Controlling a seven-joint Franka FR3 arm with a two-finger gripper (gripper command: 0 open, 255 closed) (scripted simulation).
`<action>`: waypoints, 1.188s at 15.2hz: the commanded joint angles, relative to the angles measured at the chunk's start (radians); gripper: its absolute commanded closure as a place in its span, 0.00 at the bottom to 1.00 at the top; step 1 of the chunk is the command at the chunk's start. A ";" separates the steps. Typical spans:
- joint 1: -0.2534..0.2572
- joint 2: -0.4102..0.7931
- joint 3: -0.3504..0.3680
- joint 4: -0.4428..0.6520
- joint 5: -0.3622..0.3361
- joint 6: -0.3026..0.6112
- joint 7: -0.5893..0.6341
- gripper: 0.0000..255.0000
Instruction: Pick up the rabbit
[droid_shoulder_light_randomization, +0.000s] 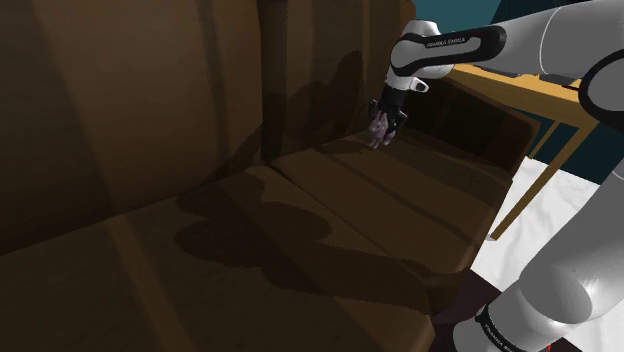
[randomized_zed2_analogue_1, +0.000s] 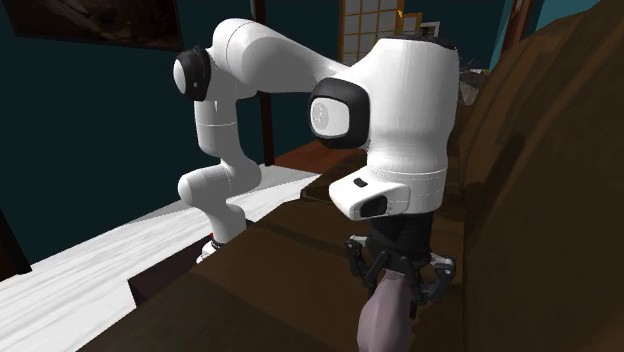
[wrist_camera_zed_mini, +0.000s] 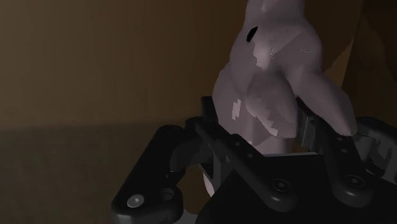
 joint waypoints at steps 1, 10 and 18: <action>-0.009 0.027 -0.007 0.063 0.002 -0.053 -0.012 1.00; -0.009 0.023 -0.007 0.180 0.001 -0.173 -0.010 1.00; -0.009 0.032 -0.007 0.275 0.001 -0.259 -0.009 1.00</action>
